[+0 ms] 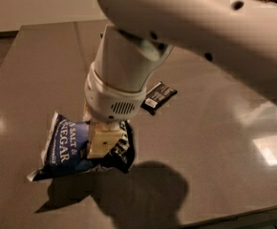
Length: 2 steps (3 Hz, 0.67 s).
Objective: Pick blue chip bag
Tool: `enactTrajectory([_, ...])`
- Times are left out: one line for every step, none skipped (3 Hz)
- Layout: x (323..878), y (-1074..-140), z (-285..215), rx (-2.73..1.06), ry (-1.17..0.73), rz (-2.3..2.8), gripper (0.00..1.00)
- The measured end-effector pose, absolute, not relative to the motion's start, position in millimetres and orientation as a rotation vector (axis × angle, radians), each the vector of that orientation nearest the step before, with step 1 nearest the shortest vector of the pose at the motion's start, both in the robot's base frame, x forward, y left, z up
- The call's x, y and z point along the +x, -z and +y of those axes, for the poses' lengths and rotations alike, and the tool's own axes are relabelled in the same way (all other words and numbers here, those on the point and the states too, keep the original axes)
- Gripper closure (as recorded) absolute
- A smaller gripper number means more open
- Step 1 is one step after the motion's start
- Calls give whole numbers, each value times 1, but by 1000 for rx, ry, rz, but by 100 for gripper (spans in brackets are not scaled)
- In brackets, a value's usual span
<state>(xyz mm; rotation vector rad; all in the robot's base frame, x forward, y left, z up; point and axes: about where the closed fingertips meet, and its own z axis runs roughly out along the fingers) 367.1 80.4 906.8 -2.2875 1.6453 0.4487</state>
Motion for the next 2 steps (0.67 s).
enactTrajectory([374, -950, 69, -2290, -495, 1569, 100])
enactTrajectory([380, -987, 61, -2290, -521, 1498, 100])
